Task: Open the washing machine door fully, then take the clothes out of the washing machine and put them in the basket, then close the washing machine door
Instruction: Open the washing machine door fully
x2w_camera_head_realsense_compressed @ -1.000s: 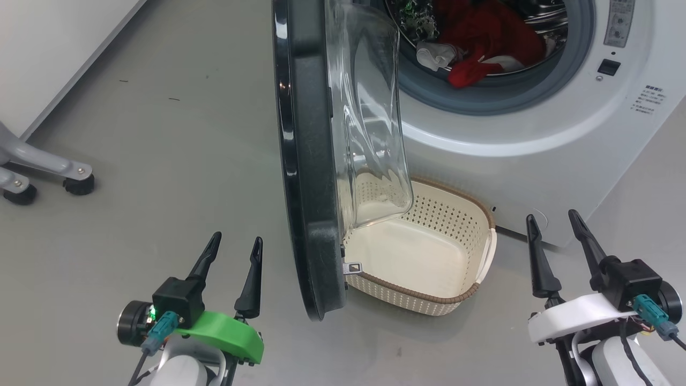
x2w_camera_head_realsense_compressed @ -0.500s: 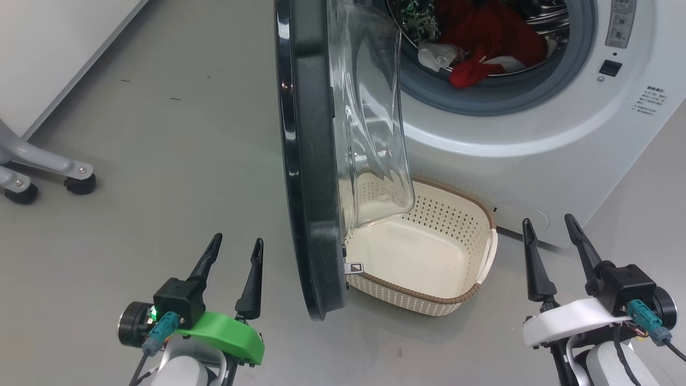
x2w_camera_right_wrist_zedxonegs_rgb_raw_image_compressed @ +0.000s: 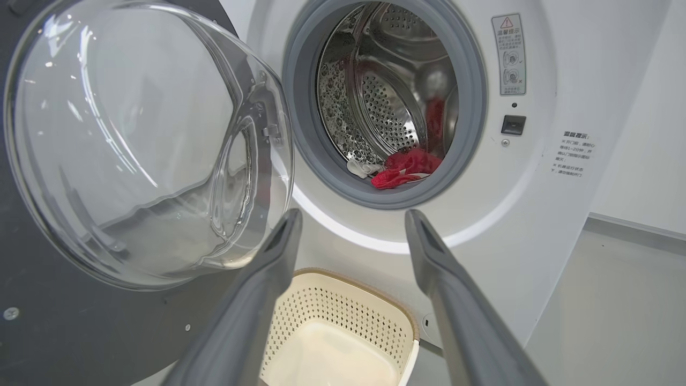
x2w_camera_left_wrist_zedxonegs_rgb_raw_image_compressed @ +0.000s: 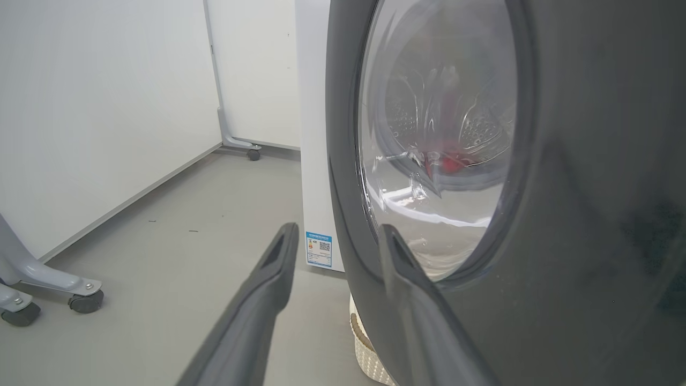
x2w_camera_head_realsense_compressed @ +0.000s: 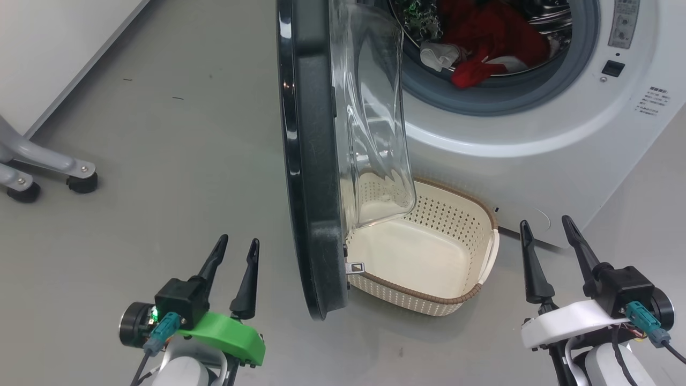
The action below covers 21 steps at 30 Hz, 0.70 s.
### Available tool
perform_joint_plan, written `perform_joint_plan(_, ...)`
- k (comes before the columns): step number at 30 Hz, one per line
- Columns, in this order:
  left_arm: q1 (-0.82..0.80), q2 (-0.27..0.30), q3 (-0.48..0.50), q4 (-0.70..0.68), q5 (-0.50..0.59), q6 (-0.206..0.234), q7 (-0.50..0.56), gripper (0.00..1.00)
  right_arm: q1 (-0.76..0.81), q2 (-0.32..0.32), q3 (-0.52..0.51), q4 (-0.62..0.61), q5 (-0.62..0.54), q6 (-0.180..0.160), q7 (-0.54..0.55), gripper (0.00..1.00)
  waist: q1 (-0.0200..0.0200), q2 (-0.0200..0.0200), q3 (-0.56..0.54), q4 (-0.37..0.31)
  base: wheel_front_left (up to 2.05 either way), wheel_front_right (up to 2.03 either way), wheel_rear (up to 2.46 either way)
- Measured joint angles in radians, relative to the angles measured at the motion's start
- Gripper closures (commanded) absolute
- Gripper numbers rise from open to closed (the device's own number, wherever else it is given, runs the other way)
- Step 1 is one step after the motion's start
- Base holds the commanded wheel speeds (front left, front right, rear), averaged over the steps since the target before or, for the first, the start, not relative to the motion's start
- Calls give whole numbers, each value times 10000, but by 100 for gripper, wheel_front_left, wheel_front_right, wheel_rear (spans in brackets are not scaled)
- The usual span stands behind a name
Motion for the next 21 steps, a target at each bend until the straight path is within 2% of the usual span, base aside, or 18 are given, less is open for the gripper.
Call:
perform_joint_plan(1,0,0,-2,4,0,0,0,100,7,6,-17,4,-31,21,0,0,0,0,0,2,0,0,0)
perform_joint_plan(12,0,2,-15,-63,2,-2,0,100,109,132,-209,109,-224,232,0,0,0,0,-7,14,0,0,0)
perform_joint_plan(21,-143,0,416,-1248,199,12,0,100,118,226,-376,144,-384,395,0,0,0,0,-19,46,0,0,0)
